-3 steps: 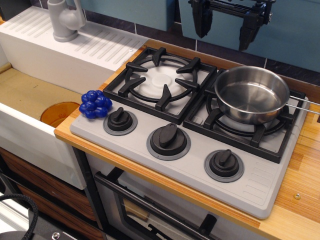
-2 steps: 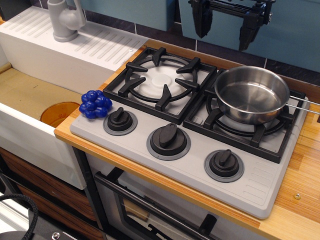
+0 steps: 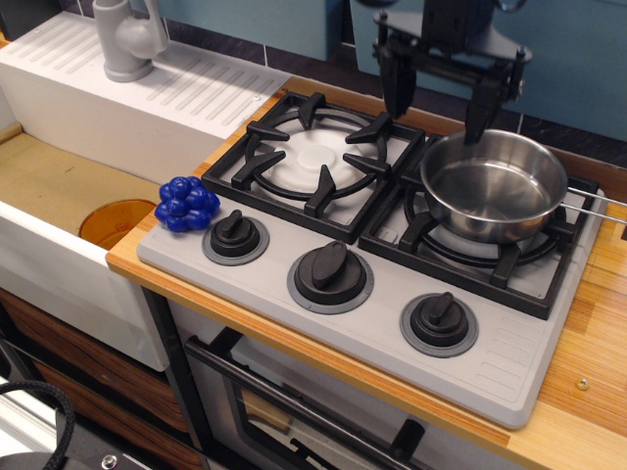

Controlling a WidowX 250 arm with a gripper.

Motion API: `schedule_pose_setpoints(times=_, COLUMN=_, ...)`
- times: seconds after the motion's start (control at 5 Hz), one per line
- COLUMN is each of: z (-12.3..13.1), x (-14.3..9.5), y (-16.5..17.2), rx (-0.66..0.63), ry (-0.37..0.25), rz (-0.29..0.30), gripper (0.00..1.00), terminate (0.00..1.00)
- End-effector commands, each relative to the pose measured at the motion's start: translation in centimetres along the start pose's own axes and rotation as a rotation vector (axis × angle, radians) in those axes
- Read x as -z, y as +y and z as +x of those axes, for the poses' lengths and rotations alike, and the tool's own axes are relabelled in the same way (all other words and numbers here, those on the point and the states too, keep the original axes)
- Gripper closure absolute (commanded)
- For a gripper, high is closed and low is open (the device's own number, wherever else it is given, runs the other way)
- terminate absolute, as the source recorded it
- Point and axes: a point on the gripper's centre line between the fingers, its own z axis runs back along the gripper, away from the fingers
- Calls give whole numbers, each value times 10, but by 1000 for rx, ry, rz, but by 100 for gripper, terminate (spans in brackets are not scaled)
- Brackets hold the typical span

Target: Put pan on stove and put blueberry in pan

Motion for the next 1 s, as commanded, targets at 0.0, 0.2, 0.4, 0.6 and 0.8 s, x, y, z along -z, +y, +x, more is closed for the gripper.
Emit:
schedule_pose_setpoints(times=0.0, z=11, x=15, y=2, rx=4, ry=-110, rz=-2, gripper=0, terminate=0)
schedule_pose_setpoints(times=0.2, z=9, x=22, y=3, rx=-1, ry=-119, rz=-6, gripper=0, terminate=0)
schedule_pose_setpoints(times=0.4, z=6, x=27, y=2, rx=-8, ry=-123, rz=-13, gripper=0, terminate=0)
schedule_pose_setpoints(times=0.6, z=5, x=32, y=0, rx=-25, ry=-129, rz=-24, gripper=100, terminate=0)
schedule_pose_setpoints(times=0.8, z=6, x=33, y=-1, rx=-26, ry=-121, rz=-17, gripper=100, terminate=0)
